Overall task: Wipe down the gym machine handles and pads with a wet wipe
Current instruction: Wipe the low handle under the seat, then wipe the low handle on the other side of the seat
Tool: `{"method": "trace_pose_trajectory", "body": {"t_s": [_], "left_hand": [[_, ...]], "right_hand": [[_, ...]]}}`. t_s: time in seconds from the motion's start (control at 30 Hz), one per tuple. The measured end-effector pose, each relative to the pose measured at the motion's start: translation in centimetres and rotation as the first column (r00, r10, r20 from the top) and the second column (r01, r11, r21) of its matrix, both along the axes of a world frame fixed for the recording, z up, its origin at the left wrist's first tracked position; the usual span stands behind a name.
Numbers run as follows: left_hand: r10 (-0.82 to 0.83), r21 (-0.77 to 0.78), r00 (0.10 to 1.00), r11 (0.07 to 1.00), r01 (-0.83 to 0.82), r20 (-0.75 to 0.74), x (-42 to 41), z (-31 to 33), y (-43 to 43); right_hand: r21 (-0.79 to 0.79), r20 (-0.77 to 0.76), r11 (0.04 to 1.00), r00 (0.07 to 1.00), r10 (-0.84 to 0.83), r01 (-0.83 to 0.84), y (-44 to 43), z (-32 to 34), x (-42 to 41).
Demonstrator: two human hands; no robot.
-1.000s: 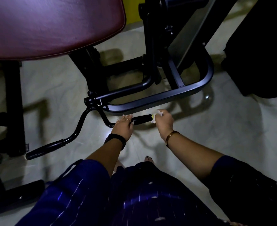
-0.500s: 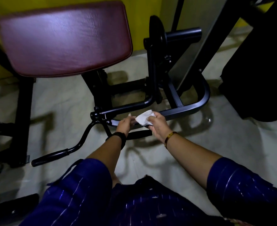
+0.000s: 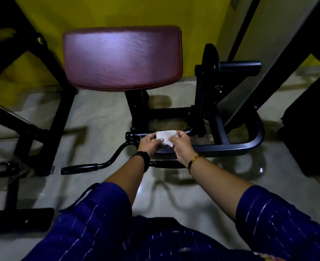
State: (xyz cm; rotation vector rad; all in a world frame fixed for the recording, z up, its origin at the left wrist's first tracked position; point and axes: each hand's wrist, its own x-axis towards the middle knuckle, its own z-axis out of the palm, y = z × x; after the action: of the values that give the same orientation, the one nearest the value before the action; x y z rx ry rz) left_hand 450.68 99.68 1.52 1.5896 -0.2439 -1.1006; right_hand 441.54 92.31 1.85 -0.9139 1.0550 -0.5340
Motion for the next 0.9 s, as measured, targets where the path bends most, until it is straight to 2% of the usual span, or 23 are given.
{"method": "trace_pose_trajectory", "body": {"t_s": [0.1,0.27,0.47,0.9], "left_hand": [[0.08,-0.023,0.997,0.997,-0.08,0.004,1.1,1.1,1.4],[0.187,-0.106,0.981,0.976,-0.191,-0.043,2.7,4.2,3.2],[0.328,-0.225,0.936,0.91,-0.349,-0.128,4.9,7.5,6.0],[0.445,-0.251,0.893,0.858,-0.447,-0.072,11.5,11.5,20.1]], "right_hand": [[-0.028,-0.02,0.999,0.999,0.025,-0.025,0.7,0.6,1.3],[-0.058,0.047,0.997,0.998,0.045,-0.042,2.0,2.6,3.5],[-0.055,0.123,0.998,0.991,0.046,-0.039,4.2,5.6,7.1],[-0.177,0.105,0.981,0.989,0.1,-0.081,17.3,9.7,15.5]]}}
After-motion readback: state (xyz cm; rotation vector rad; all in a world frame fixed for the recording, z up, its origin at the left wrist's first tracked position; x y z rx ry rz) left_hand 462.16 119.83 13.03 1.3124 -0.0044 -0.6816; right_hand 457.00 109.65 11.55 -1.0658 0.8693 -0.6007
